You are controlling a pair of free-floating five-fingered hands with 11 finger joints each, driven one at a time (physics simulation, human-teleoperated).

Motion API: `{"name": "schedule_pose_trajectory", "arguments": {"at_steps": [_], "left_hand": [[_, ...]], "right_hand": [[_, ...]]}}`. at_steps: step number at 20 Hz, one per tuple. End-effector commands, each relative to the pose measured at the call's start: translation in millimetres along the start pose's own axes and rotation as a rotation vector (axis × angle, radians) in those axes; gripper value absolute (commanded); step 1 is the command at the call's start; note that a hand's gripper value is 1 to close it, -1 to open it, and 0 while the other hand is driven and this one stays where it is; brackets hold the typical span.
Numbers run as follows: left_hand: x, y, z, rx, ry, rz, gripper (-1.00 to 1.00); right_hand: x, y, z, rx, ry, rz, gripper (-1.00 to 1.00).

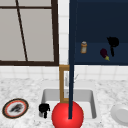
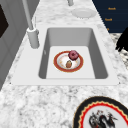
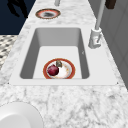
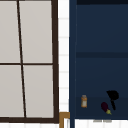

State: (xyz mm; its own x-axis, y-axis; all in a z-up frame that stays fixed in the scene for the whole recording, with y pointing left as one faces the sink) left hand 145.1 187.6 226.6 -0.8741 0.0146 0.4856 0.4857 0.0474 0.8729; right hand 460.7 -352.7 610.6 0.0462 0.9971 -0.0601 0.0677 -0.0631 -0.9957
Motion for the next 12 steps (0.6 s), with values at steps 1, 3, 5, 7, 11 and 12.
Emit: {"name": "schedule_pose_trajectory", "arguments": {"at_steps": [1,3,5,7,11,12], "left_hand": [[0.0,0.0,0.0,0.0,0.0,0.0,0.0],[0.0,0.0,0.0,0.0,0.0,0.0,0.0],[0.0,0.0,0.0,0.0,0.0,0.0,0.0],[0.0,0.0,0.0,0.0,0.0,0.0,0.0],[0.0,0.0,0.0,0.0,0.0,0.0,0.0],[0.0,0.0,0.0,0.0,0.0,0.0,0.0]], "right_hand": [[5.4,-0.7,5.0,-0.006,-0.017,0.123,-1.0],[7.5,-1.2,10.0,-0.009,-0.029,0.155,-1.0],[10.1,-1.8,16.6,-0.011,-0.04,0.188,-1.0],[7.8,-3.2,20.8,0.024,-0.089,0.22,-1.0],[9.0,-4.9,29.0,0.032,-0.136,0.278,-1.0],[9.7,-5.2,31.2,0.032,-0.136,0.295,-1.0]]}}
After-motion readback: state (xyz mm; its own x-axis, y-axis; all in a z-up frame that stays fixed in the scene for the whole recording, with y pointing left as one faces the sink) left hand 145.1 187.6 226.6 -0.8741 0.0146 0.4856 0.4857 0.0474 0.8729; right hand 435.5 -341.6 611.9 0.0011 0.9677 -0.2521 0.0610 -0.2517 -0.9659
